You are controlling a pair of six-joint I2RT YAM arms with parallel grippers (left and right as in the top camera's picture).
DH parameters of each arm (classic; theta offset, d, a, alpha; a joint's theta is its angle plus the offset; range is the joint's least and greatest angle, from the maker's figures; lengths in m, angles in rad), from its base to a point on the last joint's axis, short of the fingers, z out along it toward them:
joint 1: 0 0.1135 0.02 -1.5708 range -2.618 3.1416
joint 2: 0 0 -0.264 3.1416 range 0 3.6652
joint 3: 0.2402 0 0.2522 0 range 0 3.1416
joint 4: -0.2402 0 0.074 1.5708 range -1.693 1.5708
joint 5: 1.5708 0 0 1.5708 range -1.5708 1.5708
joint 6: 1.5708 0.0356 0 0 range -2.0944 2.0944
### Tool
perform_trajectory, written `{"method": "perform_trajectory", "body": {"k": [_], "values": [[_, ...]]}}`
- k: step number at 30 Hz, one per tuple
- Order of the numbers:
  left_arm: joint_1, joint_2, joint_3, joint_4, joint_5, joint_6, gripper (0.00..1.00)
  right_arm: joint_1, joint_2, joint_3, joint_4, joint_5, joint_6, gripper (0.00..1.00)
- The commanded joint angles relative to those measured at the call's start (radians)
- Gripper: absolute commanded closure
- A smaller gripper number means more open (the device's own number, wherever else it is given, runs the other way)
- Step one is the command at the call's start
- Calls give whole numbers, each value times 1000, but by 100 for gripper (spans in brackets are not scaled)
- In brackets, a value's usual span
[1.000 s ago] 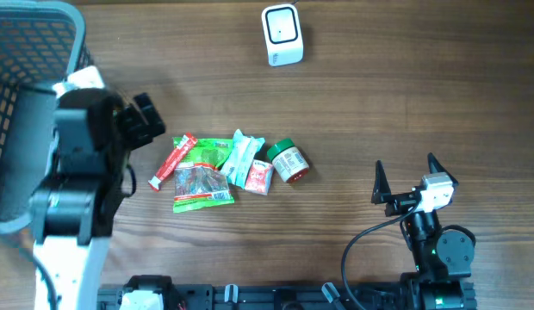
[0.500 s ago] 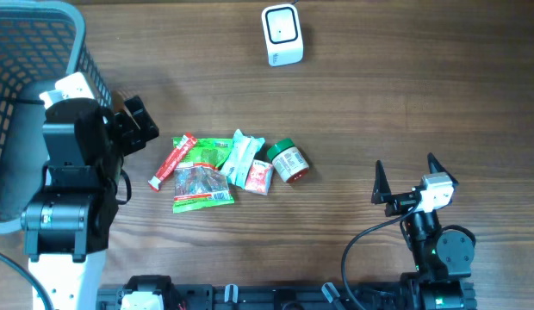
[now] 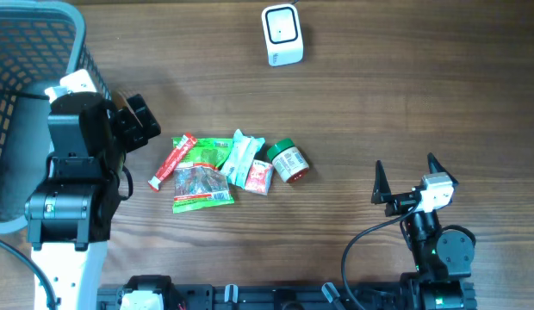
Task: Scan the item barcode
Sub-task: 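Open the left gripper and raise it back beside the basket, then move the right gripper over the green-capped jar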
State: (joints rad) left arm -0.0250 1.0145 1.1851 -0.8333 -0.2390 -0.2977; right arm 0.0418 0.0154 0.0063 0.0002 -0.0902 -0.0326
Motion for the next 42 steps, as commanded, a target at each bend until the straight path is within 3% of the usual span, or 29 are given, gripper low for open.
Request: {"method": "perform_trajectory", "body": {"k": [1,33,40,42], "values": [[6,3,14,-1,-9,5,0,-7,-5,-1,6,-16,-18,1],[6,3,14,-9,-9,5,0,-7,-5,-1,5,-18,-10,0],[6,3,14,-9,-9,5,0,-7,-5,-1,6,-23,523,0],[6,3,14,-9,-9,5,0,-7,-5,-1,6,-23,603,0]]}}
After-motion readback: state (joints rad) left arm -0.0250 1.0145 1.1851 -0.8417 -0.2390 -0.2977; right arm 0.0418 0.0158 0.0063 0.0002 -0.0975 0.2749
